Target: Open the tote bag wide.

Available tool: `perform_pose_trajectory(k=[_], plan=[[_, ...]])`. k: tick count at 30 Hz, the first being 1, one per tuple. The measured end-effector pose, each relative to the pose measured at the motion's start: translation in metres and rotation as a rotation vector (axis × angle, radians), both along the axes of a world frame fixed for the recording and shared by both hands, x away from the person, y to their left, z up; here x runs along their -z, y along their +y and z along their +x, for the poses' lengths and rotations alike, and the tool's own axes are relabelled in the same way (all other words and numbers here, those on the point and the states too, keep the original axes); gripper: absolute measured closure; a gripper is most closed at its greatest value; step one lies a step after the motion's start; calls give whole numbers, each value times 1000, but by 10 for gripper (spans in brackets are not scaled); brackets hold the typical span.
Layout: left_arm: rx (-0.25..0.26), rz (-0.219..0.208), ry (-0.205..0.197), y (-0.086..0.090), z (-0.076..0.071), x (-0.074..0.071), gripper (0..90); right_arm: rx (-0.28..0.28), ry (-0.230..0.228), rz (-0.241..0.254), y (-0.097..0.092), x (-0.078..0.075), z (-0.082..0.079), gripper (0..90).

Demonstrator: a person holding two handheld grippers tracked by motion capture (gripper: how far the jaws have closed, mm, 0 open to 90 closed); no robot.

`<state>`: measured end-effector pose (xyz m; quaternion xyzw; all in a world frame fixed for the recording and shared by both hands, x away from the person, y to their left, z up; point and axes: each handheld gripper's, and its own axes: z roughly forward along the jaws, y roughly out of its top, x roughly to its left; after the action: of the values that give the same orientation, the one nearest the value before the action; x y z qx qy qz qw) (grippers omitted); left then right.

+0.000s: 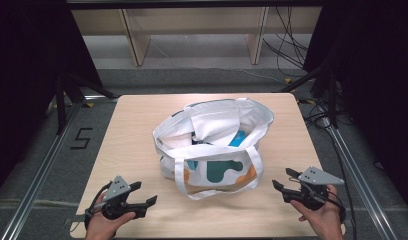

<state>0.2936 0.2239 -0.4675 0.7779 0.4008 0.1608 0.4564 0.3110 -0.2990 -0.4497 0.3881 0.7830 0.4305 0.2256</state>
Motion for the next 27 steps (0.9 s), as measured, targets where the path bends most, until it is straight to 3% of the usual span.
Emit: perform_pose_trajectory(k=[3,4,5,8,10,11,12,14,15,16,18,20,23,27], plan=[[10,-21,0,1,11,-18,225,1,-7,24,4,-16,8,453],[10,-21,0,1,11,-18,228,1,-7,24,4,-16,8,453],[0,-27,-18,3,17,-31,231,-24,-45,7,4,-28,17,505],[-16,-59,-40,5,26,-48,280,-27,-80,26,7,-48,27,632],[0,-80,-59,6,30,-58,407,-48,-108,23,9,-60,34,723],[0,-80,-59,6,30,-58,456,-48,-108,23,9,-60,34,723],[-1,-98,-82,6,33,-68,518,-76,-135,16,10,-71,42,814],[28,-87,-98,6,36,-73,646,-78,-148,26,12,-76,46,849],[26,-50,-133,3,39,-80,729,-98,-174,17,14,-86,55,896],[34,-21,-150,0,40,-84,767,-114,-183,6,14,-91,59,900],[53,-34,-165,-4,44,-89,845,-119,-238,-11,16,-101,66,900],[67,-18,-177,-10,49,-93,891,-127,-237,-10,18,-110,70,900],[86,-48,-182,-18,58,-100,895,-137,-269,-7,22,-121,79,900],[96,-79,-201,-32,71,-112,895,-151,-267,-7,32,-129,92,900]])
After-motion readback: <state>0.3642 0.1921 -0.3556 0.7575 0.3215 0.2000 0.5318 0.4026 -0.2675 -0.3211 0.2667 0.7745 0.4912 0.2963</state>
